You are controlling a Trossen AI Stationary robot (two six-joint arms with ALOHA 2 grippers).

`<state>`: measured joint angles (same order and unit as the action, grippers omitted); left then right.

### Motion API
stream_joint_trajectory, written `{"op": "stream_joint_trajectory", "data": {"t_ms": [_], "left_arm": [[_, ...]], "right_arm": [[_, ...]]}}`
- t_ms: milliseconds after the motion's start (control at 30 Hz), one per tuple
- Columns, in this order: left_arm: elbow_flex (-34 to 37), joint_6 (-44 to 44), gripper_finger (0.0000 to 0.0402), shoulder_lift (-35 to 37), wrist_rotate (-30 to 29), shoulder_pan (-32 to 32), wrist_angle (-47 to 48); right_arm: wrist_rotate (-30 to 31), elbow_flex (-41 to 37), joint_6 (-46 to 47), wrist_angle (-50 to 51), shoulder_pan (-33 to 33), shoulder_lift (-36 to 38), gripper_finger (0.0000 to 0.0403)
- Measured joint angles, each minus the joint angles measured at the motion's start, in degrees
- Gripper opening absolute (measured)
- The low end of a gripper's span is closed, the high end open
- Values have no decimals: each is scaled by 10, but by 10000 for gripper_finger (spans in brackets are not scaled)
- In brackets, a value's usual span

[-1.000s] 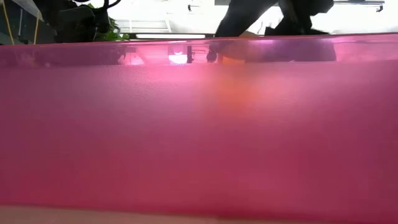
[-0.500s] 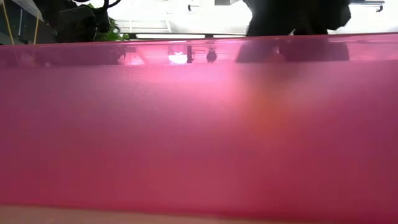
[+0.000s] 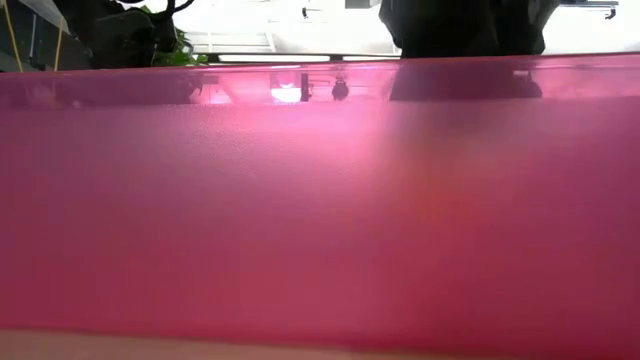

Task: Pick and place pill bottles into a basket
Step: Put the white and orange medicine bottle into the red container

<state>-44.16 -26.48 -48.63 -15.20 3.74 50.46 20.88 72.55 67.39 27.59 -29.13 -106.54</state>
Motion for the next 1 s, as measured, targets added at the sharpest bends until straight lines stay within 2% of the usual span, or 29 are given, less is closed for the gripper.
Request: {"op": "stream_joint_trajectory", "data": {"t_ms": [433, 1000], "left_arm": [[0, 0, 317, 0, 0, 0, 0], [0, 0, 317, 0, -1, 0, 3]], "right_arm": [[30, 0, -3, 5, 3, -5, 202], [23, 0, 3, -14, 2, -20, 202]]}}
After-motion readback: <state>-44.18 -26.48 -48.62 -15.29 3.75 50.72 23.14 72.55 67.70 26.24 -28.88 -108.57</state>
